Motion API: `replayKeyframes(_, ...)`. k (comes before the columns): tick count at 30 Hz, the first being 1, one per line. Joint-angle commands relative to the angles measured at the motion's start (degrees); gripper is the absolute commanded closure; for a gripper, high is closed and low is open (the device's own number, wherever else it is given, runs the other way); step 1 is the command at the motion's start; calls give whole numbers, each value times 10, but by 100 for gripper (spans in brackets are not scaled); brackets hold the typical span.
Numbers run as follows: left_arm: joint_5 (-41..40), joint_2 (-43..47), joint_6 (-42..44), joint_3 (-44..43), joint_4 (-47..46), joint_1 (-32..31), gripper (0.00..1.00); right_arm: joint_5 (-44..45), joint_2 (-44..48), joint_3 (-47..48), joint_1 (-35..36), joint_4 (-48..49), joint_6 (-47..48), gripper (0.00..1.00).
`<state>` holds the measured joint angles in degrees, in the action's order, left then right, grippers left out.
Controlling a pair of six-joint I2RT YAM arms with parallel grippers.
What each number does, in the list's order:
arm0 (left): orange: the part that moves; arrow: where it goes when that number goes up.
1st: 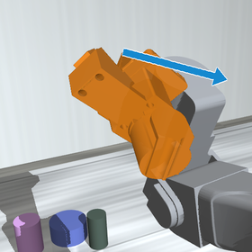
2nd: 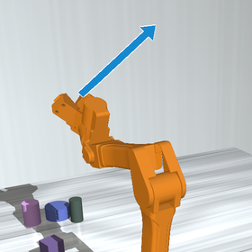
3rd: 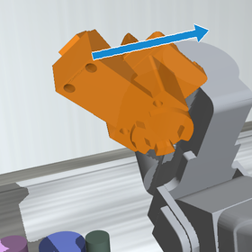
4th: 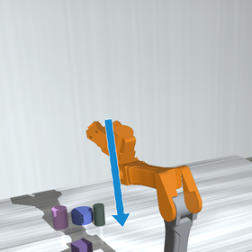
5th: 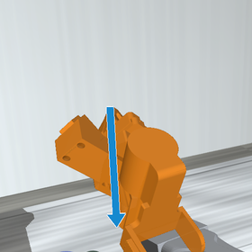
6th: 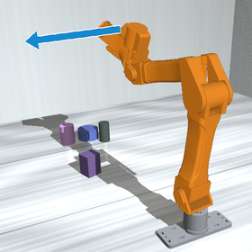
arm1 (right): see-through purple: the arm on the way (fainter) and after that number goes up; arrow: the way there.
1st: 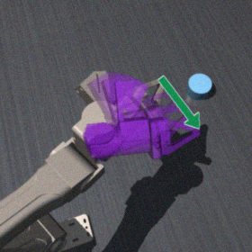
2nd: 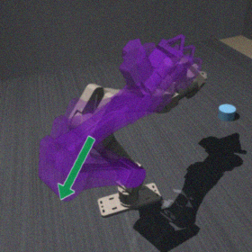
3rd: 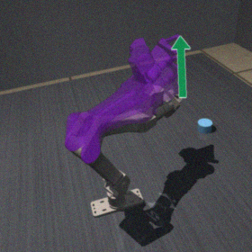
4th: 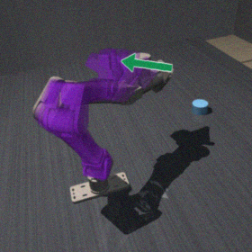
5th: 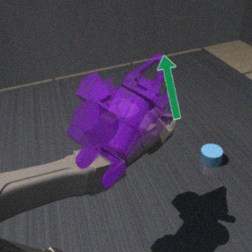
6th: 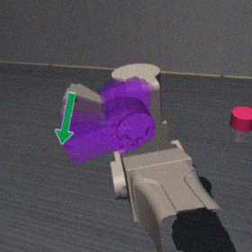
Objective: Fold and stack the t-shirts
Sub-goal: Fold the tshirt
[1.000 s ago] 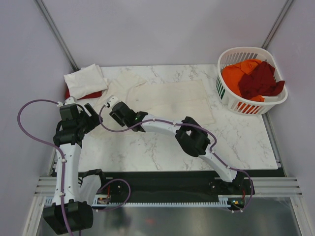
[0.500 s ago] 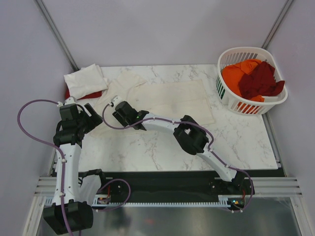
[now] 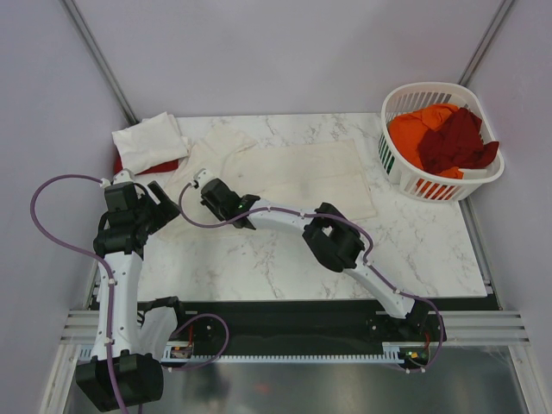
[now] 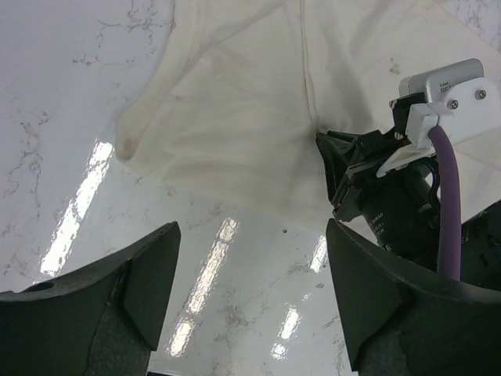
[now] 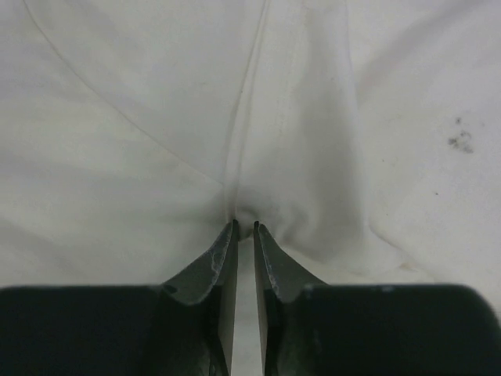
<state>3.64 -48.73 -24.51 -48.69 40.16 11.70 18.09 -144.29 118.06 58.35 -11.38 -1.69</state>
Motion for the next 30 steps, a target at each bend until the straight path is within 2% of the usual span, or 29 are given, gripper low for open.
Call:
replayKeyframes(1,12,4,25,-1,-14,-1,18,12,-8,23,-6,0,0,80)
replayKeyframes(8,11,5,25,-1,-14,-1,18,14,12,21,-16,-2,1,100)
replayKeyframes(16,13,5,25,-1,-14,-1,18,27,41,36,-18,0,13,100)
replayKeyframes(27,14,7,24,-1,-14,-1,18,58,-21,170,-81,-6,1,100)
replayKeyframes(30,15,8,24,-1,-13,0,18,69,-36,176,-97,10,-4,89)
